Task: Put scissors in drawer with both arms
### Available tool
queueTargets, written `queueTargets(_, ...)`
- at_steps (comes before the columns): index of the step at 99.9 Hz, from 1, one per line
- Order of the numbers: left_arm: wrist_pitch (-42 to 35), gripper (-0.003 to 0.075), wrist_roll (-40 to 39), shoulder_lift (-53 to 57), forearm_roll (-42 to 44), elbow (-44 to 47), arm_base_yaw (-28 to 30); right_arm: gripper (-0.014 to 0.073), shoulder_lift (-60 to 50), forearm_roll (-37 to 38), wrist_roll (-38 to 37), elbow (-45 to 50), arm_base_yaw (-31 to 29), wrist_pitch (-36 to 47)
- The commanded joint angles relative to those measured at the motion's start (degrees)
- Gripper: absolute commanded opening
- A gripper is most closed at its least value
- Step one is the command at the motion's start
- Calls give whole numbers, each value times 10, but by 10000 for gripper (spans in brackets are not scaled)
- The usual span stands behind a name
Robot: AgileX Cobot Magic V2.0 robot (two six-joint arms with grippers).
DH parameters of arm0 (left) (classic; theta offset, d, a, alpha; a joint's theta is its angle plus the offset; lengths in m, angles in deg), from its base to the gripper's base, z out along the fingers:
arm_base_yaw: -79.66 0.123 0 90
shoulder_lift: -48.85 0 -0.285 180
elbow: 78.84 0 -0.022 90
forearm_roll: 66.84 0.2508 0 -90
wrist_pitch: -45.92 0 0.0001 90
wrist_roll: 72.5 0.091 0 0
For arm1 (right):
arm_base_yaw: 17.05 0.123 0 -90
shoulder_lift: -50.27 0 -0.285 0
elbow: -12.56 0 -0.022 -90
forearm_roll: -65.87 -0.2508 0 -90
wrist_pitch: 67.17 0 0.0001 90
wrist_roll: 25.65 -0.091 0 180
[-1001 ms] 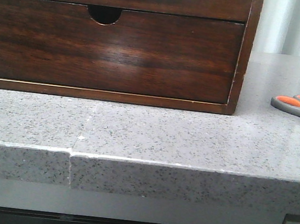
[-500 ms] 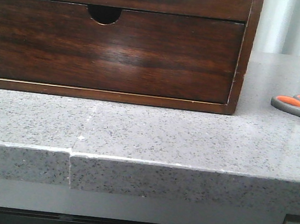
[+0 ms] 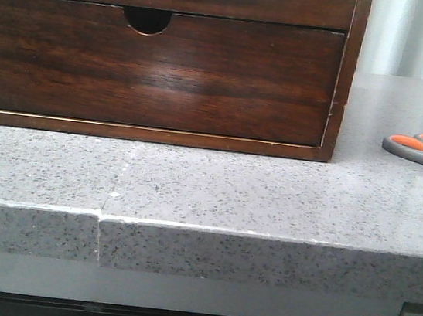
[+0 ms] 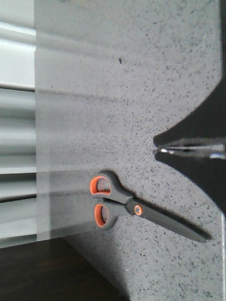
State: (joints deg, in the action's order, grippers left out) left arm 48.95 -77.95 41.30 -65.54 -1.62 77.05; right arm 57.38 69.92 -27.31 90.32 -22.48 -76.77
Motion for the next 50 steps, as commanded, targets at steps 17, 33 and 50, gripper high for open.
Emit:
queueTargets(17, -36, -22, 0, 16, 29, 12, -4, -61, -10, 3, 3, 16, -4, 65)
queueTargets(33, -24, -22, 0, 16, 49, 12, -4, -61, -10, 3, 3, 16, -4, 64)
queueTargets(50, -24, -22, 0, 16, 51, 12, -4, -61, -10, 3, 3, 16, -4, 57)
